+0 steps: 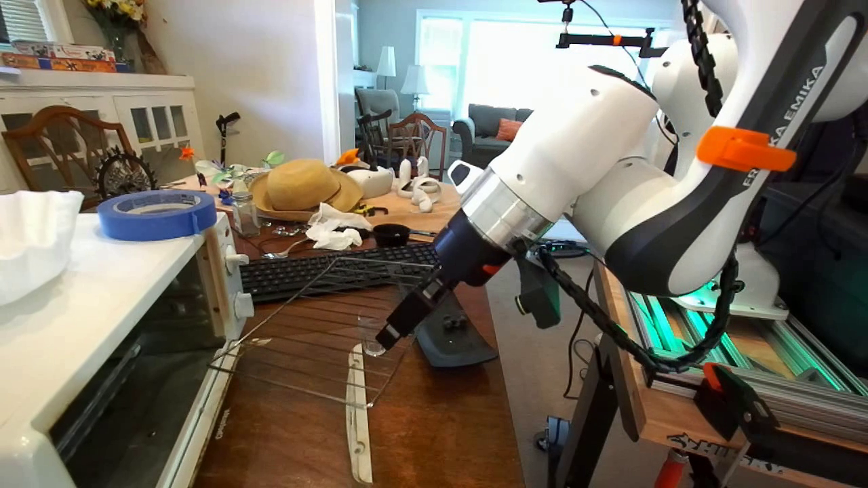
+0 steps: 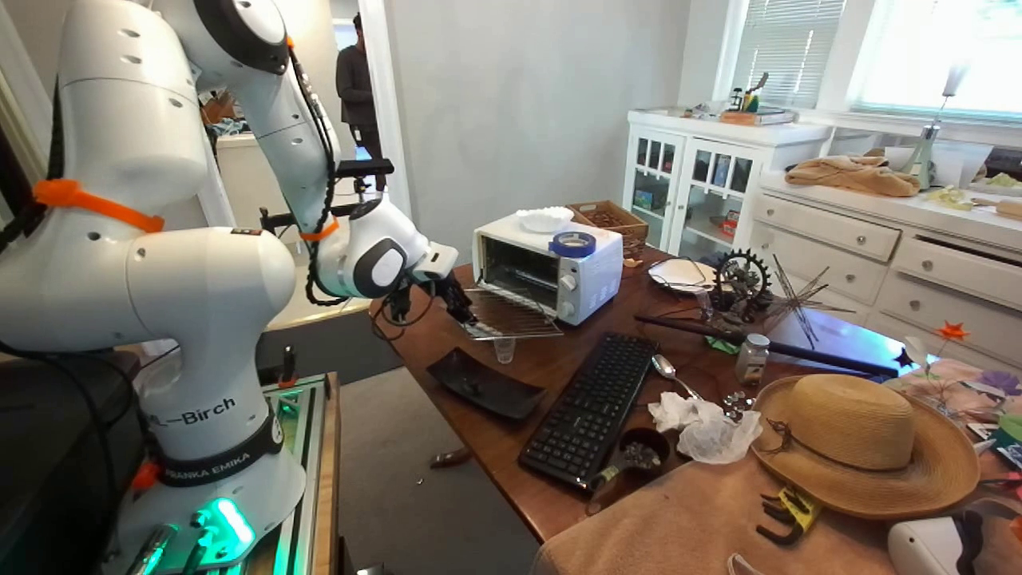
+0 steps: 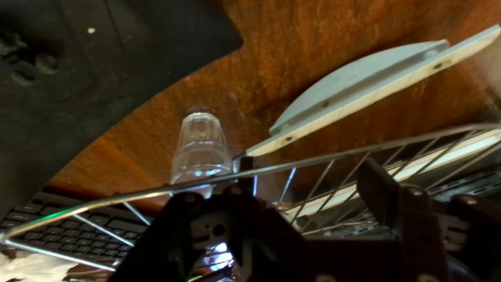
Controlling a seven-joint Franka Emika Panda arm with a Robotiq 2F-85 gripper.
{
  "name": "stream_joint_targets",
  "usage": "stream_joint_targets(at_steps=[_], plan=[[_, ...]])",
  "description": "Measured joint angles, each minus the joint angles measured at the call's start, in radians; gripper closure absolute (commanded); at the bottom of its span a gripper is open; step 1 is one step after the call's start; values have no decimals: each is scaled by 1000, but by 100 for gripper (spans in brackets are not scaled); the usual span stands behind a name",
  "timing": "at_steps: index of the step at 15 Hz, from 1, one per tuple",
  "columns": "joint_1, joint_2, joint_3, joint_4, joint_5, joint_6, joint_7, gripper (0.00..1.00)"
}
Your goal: Put the metal object inside the mini oven
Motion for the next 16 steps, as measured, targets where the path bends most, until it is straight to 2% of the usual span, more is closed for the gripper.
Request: stream_joint_targets(at_steps=[6, 8, 13, 16], plan=[[0, 51, 19, 85, -49, -15, -42, 57], [-42, 51, 64, 109, -15, -15, -135, 57], [-109, 55, 106, 155, -62, -30, -231, 57], [-186, 54, 183, 178, -25, -30, -342, 57]])
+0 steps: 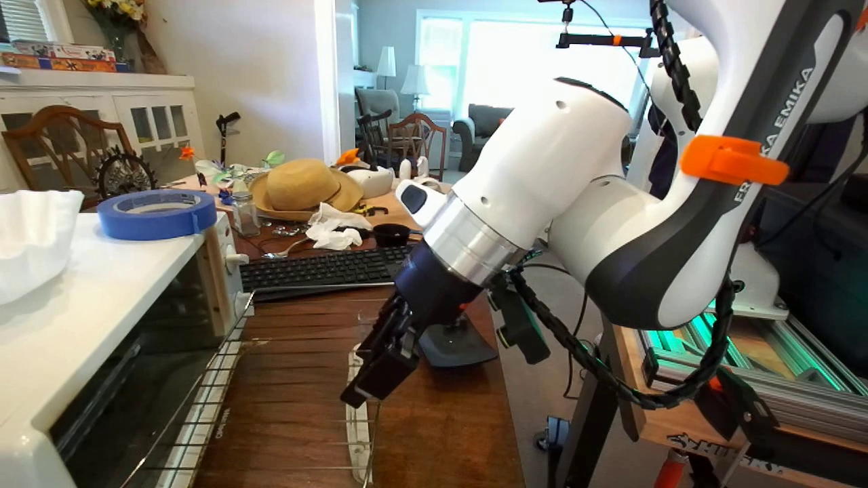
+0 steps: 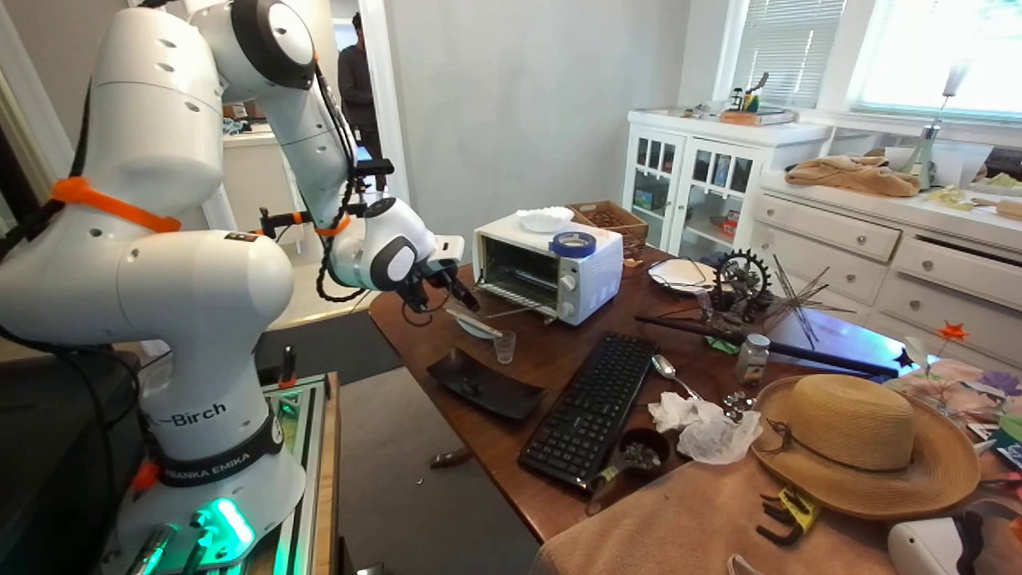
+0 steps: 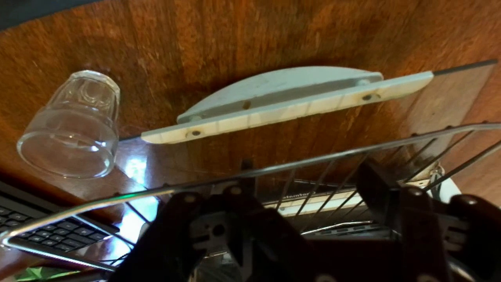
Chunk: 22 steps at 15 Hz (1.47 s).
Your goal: Put the metal object inside the mini oven
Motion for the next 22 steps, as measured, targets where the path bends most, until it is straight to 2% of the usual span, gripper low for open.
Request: stream_joint_targets(at_steps=[5, 12, 22], plan=[[-134, 0, 126, 37, 1, 4, -116, 57], [-249, -1, 245, 48, 1, 64, -174, 57], [-481, -47, 439, -75, -8, 228, -219, 57]])
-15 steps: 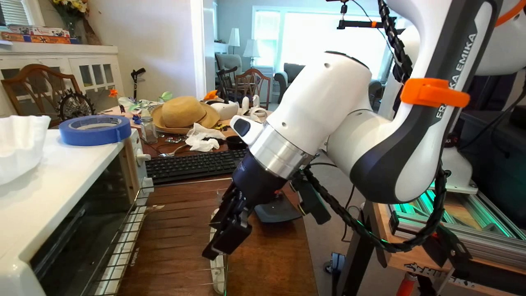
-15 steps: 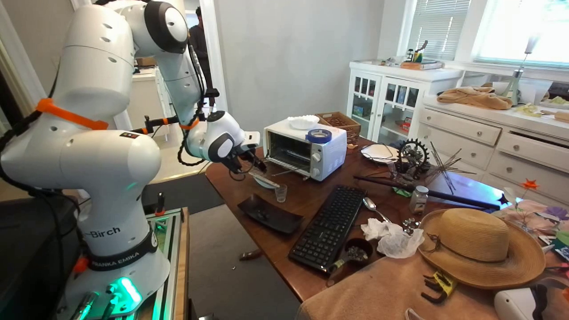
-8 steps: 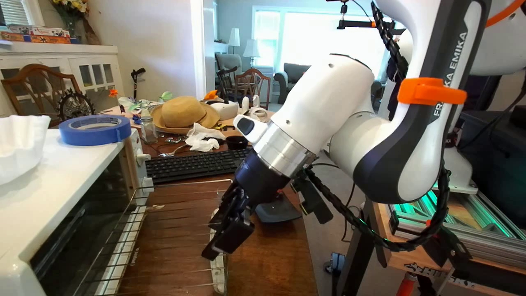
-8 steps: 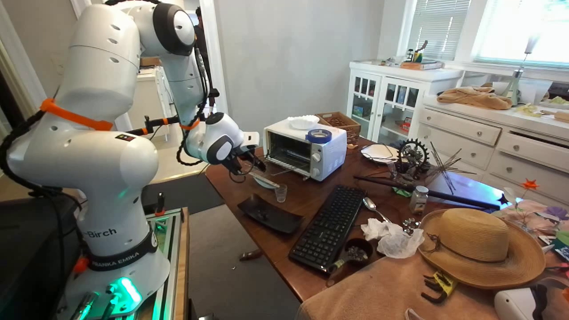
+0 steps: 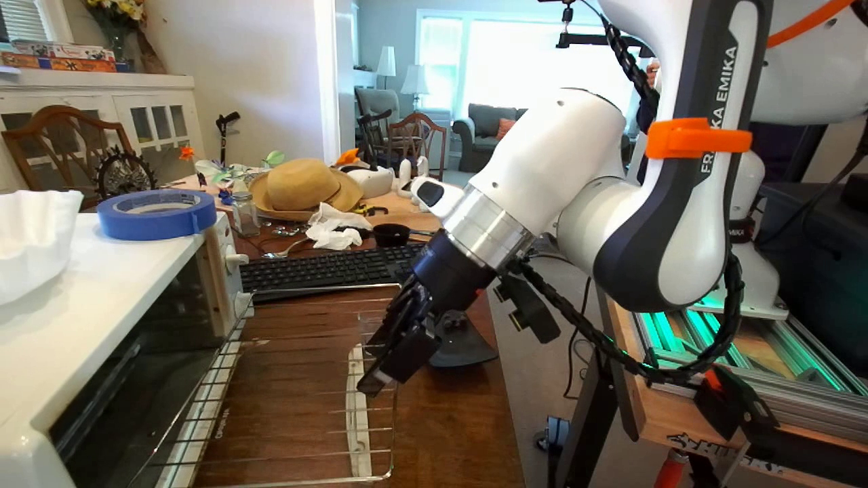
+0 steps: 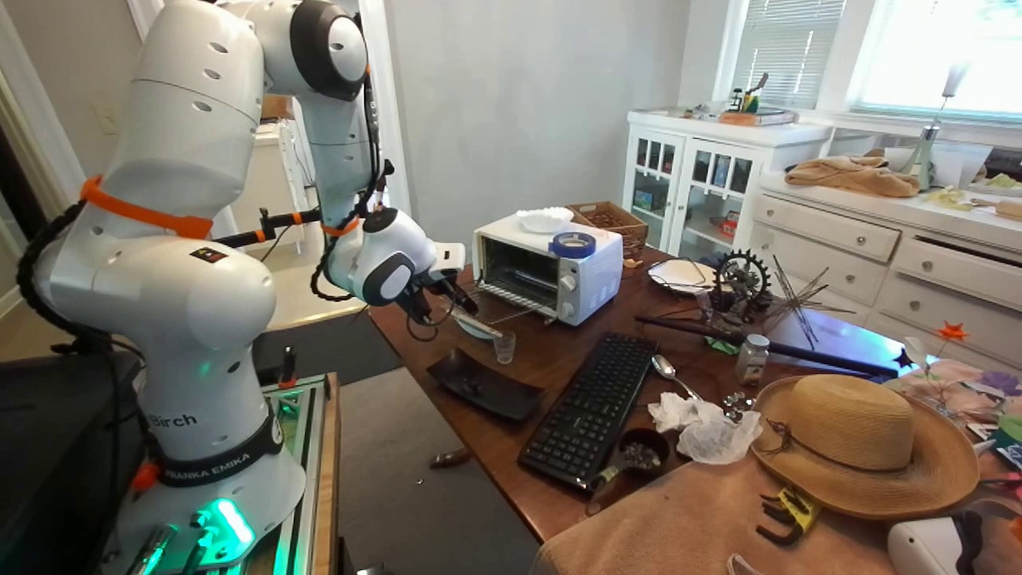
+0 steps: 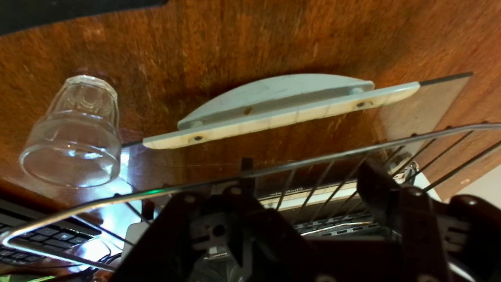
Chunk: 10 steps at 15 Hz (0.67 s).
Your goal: Put the metal object inside the mini oven
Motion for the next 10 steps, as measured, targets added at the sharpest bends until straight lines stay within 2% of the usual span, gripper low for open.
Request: stream_joint_targets(at_steps=[5, 10], plan=[[-93, -4, 79, -19, -49, 20, -18, 57], [-171, -4, 115, -18, -101, 20, -50, 57]])
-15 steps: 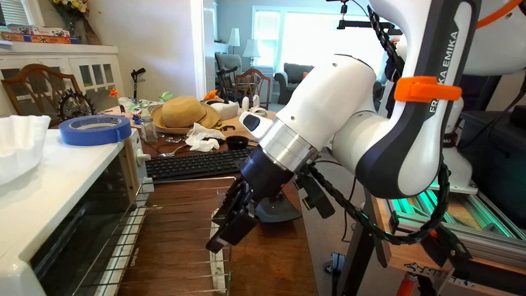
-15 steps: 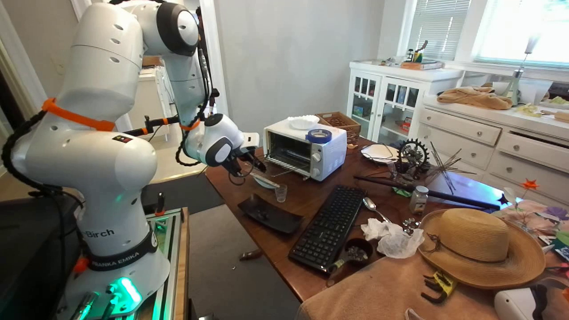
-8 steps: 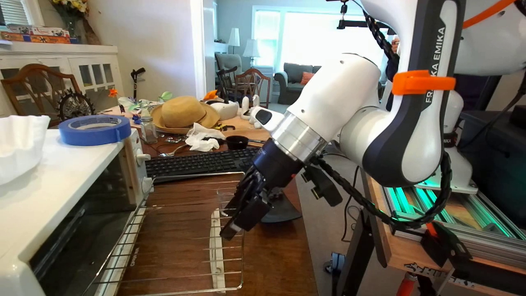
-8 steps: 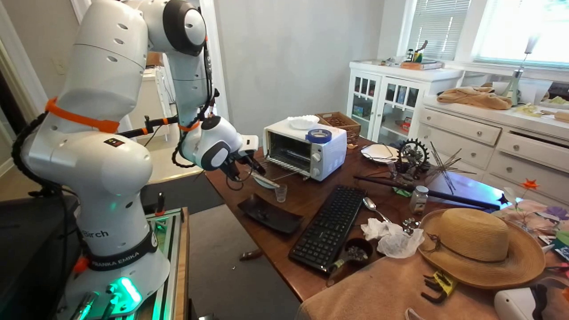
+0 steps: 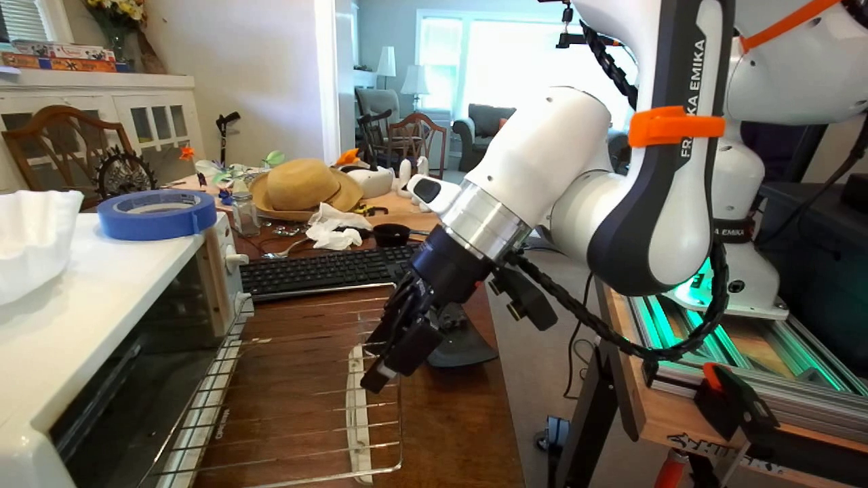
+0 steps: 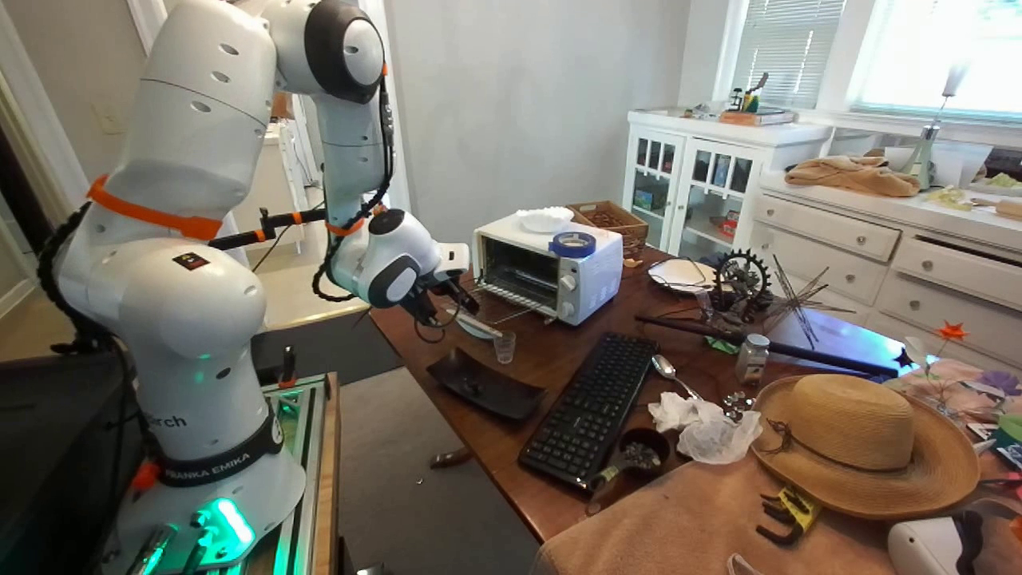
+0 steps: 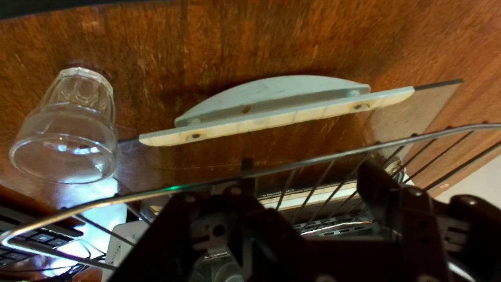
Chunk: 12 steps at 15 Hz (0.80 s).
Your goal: Put the metal object inside the mini oven
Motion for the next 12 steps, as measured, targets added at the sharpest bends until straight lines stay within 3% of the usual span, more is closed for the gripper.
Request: stream_joint_targets(at_steps=[12], plan=[[-138, 20, 92, 21, -106, -10, -29, 57]])
